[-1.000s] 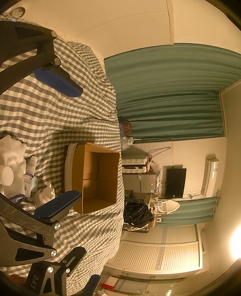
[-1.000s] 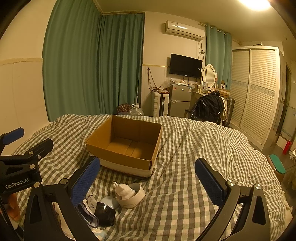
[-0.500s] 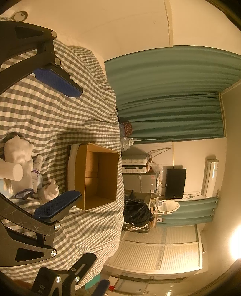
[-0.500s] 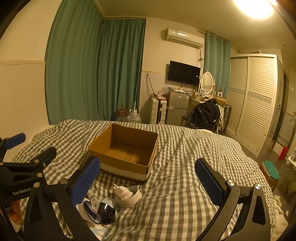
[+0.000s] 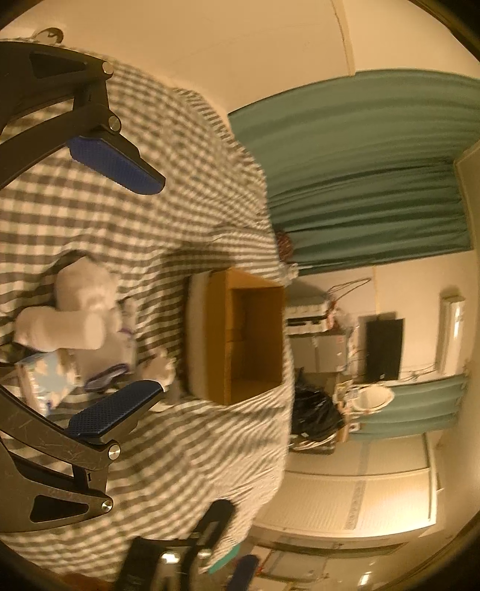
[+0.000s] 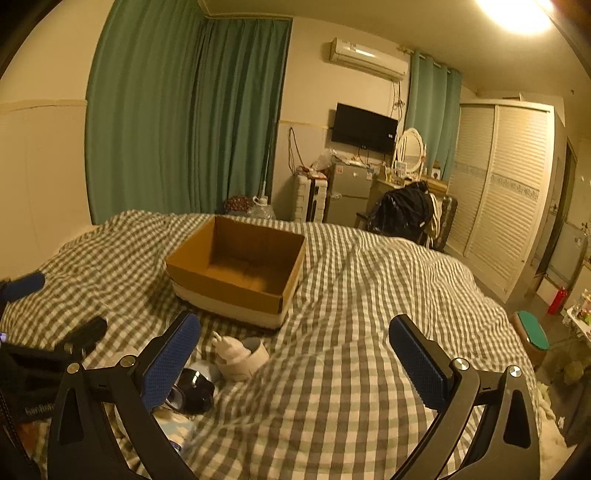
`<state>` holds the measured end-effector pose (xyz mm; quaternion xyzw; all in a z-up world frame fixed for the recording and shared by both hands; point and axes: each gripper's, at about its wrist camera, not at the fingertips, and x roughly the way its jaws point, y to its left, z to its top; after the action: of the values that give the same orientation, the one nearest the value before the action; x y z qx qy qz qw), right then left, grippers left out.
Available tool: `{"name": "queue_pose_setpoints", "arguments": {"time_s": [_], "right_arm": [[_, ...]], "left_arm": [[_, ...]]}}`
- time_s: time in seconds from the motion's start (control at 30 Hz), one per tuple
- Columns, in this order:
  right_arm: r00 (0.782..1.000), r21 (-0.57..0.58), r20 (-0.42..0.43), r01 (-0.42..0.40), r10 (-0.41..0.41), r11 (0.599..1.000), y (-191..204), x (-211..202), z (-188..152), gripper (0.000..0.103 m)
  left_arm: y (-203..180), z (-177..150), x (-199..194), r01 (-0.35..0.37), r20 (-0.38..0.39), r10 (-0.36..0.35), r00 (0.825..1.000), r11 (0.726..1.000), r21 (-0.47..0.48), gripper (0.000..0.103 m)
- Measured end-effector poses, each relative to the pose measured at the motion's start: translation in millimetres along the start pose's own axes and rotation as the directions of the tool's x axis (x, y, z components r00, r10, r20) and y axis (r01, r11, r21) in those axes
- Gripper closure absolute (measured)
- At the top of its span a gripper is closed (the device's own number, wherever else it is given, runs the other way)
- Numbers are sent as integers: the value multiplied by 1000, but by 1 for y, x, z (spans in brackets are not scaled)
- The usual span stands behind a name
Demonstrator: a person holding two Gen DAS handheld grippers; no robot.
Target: Organize objects
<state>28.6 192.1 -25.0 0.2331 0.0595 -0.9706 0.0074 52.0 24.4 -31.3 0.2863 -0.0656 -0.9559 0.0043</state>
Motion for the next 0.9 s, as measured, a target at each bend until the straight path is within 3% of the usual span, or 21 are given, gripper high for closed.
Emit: {"name": "queue_pose_setpoints", "arguments": {"time_s": [0.2, 0.3, 0.4, 0.5, 0.53, 0.57, 0.67, 0.77, 0.9], "right_arm": [[999, 5, -49, -4, 5, 1000, -3, 14, -8, 0], [996, 16, -83, -24, 25, 1000, -1, 24, -15, 0], [993, 12, -115, -38, 39, 999, 4, 34, -22, 0], [989, 7, -140, -50, 51, 999, 9, 43, -28, 0], [987, 4, -153, -53, 53, 999, 12, 48, -31, 0], [985, 1, -161, -55, 55, 998, 13, 51, -33, 0], [981, -1, -185, -63, 61, 998, 16, 57, -37, 0], [978, 0, -194, -78, 77, 997, 19, 58, -39, 0], [961, 17, -222, -165, 164, 986, 33, 61, -40, 0]], "left_arm": [[-13, -32, 19, 58, -126, -54, 991, 998, 31, 2], [-20, -44, 32, 89, -185, -82, 979, 995, 34, 17], [-25, -53, 50, 123, -232, -115, 966, 992, 23, 39], [-26, -60, 65, 185, -262, -181, 948, 983, -10, 57], [-26, -63, 69, 186, -272, -182, 945, 982, -11, 67], [-27, -65, 71, 182, -277, -176, 945, 983, -4, 70], [-25, -65, 70, 193, -272, -189, 944, 981, -13, 70], [-16, -55, 64, 171, -251, -170, 953, 985, -16, 70], [5, -37, 51, 137, -203, -141, 969, 990, -34, 70]]}}
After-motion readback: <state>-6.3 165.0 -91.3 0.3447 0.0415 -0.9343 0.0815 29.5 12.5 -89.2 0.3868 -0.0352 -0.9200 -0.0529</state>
